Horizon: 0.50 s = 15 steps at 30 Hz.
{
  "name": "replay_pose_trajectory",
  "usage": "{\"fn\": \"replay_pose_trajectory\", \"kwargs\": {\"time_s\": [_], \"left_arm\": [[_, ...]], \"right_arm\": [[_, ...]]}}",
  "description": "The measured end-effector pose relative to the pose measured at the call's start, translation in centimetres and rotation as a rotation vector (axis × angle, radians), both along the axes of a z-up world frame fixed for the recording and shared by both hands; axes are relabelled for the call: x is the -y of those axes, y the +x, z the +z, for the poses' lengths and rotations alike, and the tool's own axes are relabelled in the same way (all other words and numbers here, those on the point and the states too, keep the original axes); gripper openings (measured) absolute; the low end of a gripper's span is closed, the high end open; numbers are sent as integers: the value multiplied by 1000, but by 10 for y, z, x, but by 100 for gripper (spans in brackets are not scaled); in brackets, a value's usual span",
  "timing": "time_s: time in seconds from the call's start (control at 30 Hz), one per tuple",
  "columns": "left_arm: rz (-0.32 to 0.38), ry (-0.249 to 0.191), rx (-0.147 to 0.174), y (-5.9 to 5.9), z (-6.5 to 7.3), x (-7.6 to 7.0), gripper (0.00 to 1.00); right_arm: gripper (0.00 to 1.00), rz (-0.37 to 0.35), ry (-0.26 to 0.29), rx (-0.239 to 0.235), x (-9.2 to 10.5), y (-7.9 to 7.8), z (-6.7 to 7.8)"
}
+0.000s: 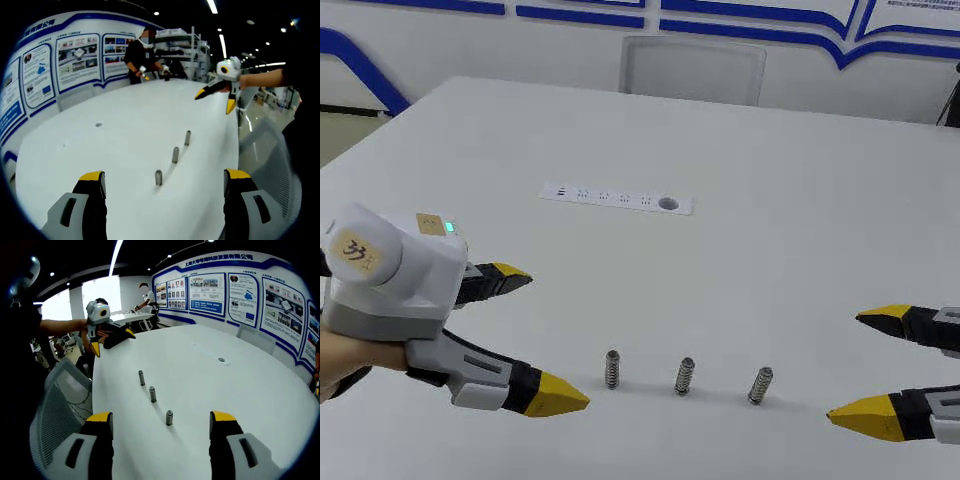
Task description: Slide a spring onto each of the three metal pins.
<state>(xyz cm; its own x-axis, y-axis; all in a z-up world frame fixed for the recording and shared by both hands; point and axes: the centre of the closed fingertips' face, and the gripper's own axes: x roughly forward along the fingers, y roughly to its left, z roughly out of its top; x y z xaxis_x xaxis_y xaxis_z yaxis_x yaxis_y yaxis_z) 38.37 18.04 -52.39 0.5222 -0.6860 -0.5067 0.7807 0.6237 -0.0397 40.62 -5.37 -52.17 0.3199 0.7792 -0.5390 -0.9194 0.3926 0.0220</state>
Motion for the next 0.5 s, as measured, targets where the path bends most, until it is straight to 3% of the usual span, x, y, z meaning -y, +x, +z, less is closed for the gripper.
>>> {"fn": "replay_pose_trajectory", "kwargs": {"time_s": [0.5], "left_arm": [[-13,10,-4,-2,-1,1,99]], "right_arm": [[79,-14,-19,-10,5,-1,-4]]}}
